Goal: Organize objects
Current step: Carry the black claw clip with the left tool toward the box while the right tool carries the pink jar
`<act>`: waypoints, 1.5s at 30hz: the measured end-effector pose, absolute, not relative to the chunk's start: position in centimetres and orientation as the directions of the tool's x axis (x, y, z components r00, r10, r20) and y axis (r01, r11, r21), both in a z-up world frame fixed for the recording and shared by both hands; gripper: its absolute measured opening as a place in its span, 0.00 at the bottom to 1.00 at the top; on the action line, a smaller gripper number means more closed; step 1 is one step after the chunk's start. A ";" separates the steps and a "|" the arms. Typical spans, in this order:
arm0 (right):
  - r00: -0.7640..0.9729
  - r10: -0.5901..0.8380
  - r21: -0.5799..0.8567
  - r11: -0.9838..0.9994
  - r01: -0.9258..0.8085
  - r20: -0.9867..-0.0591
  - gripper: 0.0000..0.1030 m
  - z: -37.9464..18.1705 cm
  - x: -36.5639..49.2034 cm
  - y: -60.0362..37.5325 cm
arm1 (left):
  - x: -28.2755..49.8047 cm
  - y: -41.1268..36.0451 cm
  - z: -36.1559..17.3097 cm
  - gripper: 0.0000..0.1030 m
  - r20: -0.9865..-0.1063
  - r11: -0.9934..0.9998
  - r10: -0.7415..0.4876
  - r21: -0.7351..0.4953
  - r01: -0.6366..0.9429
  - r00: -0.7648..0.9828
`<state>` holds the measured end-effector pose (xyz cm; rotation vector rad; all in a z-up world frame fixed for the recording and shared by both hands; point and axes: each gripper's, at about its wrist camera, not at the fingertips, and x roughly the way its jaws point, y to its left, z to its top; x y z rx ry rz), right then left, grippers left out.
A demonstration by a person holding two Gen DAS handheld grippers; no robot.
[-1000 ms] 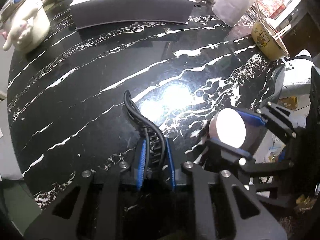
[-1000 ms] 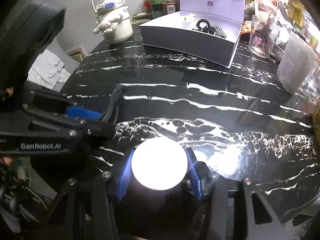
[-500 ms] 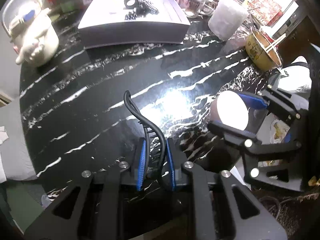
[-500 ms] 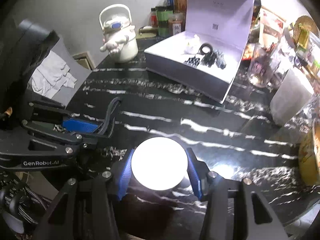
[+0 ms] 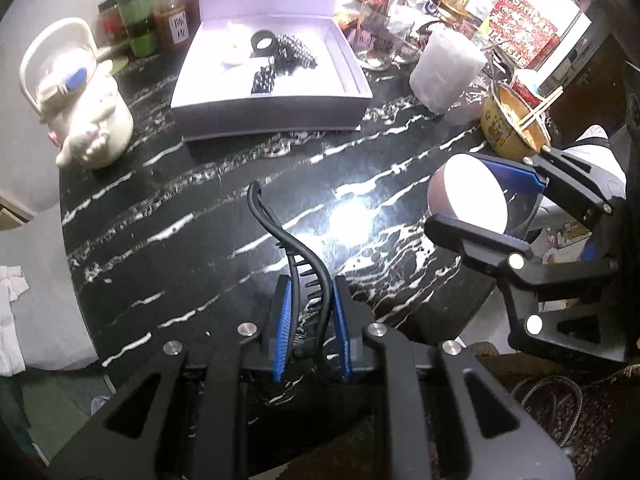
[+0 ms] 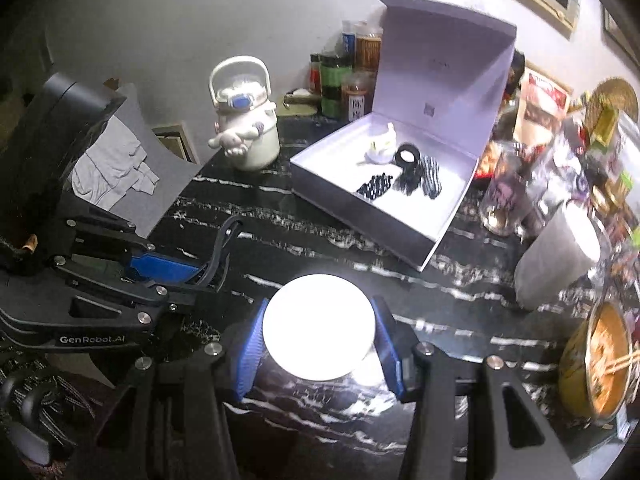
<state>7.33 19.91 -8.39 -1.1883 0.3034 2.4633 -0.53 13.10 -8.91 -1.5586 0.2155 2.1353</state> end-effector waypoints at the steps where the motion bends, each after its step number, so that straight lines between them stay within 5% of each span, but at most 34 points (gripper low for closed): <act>1: -0.569 0.249 0.023 -0.904 -0.427 -0.784 0.50 -8.1 7.2 20.1 | -0.7 13.2 -8.6 0.18 -0.927 -0.870 0.290 -0.153 -0.468 -0.237; 45: -0.557 0.154 0.086 -0.921 -0.380 -0.816 0.50 -11.2 0.2 34.3 | -14.8 17.5 -10.1 0.18 -0.947 -0.894 0.254 -0.152 -0.422 -0.196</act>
